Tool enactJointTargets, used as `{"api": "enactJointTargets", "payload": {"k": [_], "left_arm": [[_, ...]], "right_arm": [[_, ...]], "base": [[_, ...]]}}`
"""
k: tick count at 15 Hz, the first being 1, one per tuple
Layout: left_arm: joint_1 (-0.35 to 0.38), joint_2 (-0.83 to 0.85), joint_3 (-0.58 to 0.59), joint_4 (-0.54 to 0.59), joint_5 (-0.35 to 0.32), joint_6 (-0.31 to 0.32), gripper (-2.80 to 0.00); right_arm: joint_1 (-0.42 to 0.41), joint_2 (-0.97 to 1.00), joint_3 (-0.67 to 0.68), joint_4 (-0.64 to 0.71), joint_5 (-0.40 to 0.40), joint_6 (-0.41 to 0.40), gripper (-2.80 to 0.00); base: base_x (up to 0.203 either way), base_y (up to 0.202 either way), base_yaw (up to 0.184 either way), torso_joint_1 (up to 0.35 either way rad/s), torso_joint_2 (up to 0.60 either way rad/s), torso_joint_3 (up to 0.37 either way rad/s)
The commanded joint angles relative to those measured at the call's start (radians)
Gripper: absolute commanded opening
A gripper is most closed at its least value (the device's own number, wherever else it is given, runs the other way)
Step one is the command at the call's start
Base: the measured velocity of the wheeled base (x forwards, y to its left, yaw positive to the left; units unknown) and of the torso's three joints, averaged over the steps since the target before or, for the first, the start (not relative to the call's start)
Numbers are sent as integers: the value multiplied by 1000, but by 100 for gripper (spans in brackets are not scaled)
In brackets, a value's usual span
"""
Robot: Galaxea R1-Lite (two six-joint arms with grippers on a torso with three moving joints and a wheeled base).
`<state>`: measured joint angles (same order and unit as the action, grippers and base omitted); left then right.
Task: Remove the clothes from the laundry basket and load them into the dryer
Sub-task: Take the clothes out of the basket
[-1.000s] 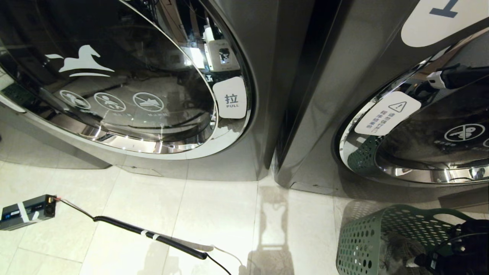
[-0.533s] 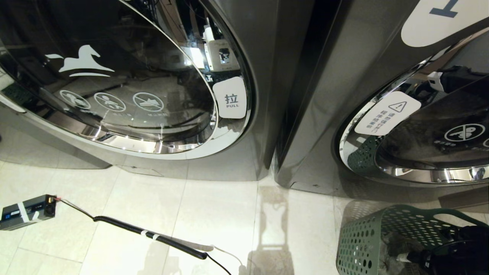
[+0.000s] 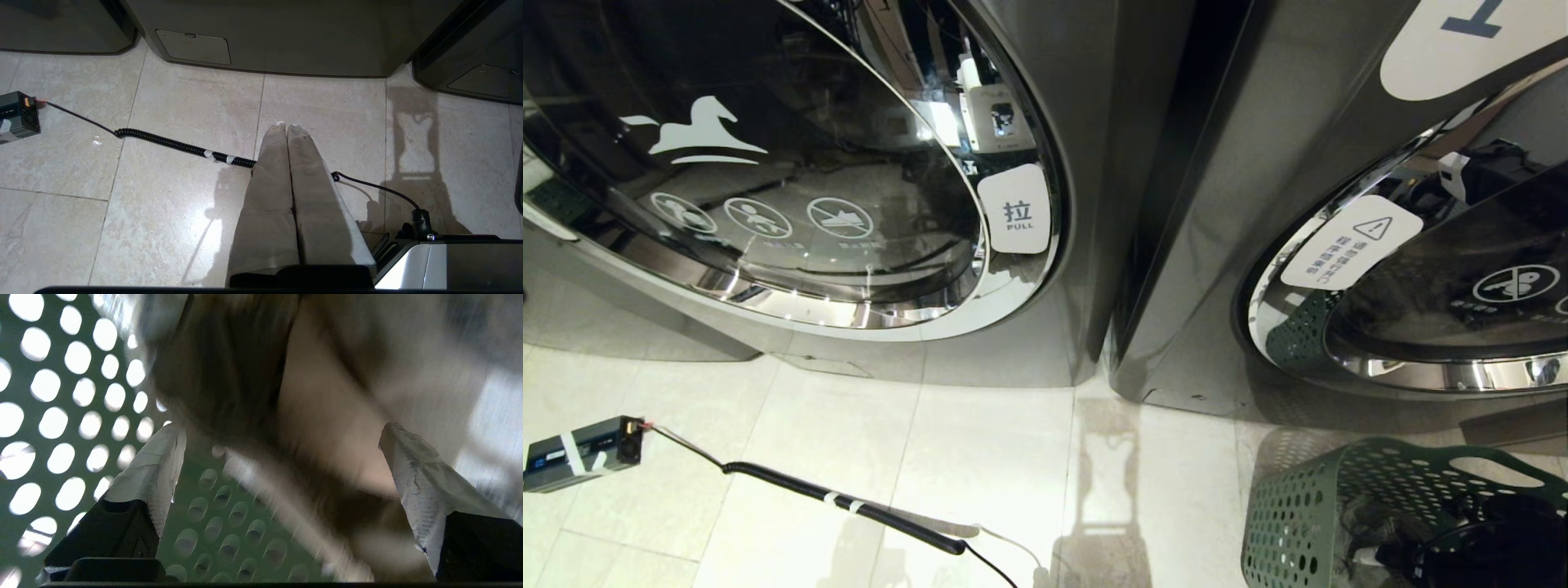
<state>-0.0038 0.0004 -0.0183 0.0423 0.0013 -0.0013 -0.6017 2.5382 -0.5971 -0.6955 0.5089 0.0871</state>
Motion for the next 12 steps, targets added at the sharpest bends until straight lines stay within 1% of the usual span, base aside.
{"api": "enactJointTargets", "payload": {"k": [1, 8, 10, 12], "left_arm": [[-1, 0, 0, 1, 0, 0, -280], [1, 0, 0, 1, 0, 0, -280], [1, 0, 0, 1, 0, 0, -280], [1, 0, 0, 1, 0, 0, -280]], "right_arm": [[0, 48, -37, -4, 3, -1, -280], [0, 39, -29, 6, 6, 12, -280], [0, -2, -15, 7, 13, 13, -280], [-3, -102, 32, 20, 16, 13, -280]], "base": [[0, 0, 0, 0, 0, 0], [0, 0, 0, 0, 0, 0], [0, 0, 0, 0, 0, 0], [0, 0, 0, 0, 0, 0]]}}
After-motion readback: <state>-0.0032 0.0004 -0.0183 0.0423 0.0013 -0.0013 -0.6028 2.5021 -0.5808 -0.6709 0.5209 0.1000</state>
